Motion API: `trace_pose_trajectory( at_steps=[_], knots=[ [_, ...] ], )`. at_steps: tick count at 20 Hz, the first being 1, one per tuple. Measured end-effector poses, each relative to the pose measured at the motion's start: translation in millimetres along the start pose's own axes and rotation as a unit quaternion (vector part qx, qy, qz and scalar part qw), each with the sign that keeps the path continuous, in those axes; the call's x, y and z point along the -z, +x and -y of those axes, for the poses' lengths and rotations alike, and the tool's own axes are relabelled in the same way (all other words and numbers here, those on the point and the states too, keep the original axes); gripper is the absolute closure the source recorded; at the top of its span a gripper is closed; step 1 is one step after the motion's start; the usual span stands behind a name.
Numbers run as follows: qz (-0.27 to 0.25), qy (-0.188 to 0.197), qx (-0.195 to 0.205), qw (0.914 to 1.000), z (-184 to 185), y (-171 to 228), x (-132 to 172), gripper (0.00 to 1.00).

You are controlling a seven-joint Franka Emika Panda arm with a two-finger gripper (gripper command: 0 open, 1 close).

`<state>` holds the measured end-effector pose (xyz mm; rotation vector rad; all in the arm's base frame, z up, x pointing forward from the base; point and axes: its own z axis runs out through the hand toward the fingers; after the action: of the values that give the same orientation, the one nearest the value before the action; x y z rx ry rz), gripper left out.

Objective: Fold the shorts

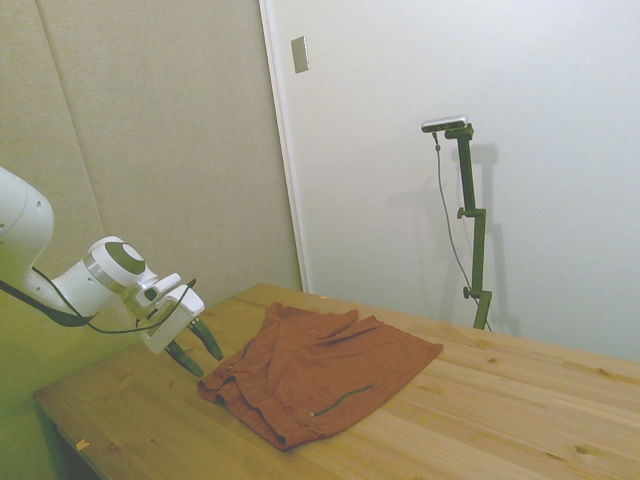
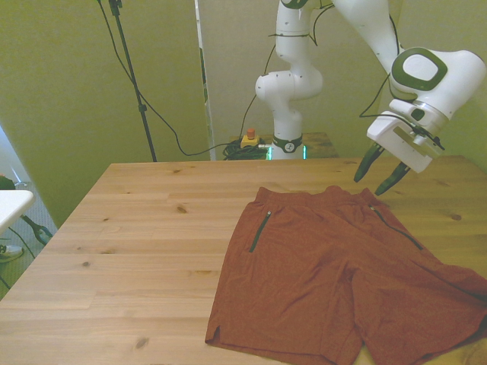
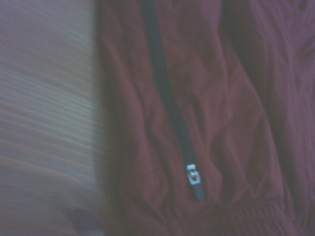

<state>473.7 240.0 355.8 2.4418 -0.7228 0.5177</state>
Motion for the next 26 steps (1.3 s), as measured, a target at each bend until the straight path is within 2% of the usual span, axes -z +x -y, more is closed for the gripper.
trace_pose_trajectory(
  at_steps=[4, 7, 11, 12, 26],
  knots=[
    [-0.005, -0.02, 0.014, 0.9997, 15.1, -10.0, -5.4, 0.0],
    [-0.003, -0.04, 0.014, 0.9991, 15.1, -7.1, -19.7, 0.0],
    [0.0, -0.05, 0.008, 0.9987, 13.6, 0.1, -27.0, 0.0],
    [0.0, -0.05, 0.007, 0.9987, 13.3, 0.7, -27.8, 1.0],
    [0.006, -0.058, 0.01, 0.9983, 17.4, -1.3, -38.0, 1.0]
  ],
)
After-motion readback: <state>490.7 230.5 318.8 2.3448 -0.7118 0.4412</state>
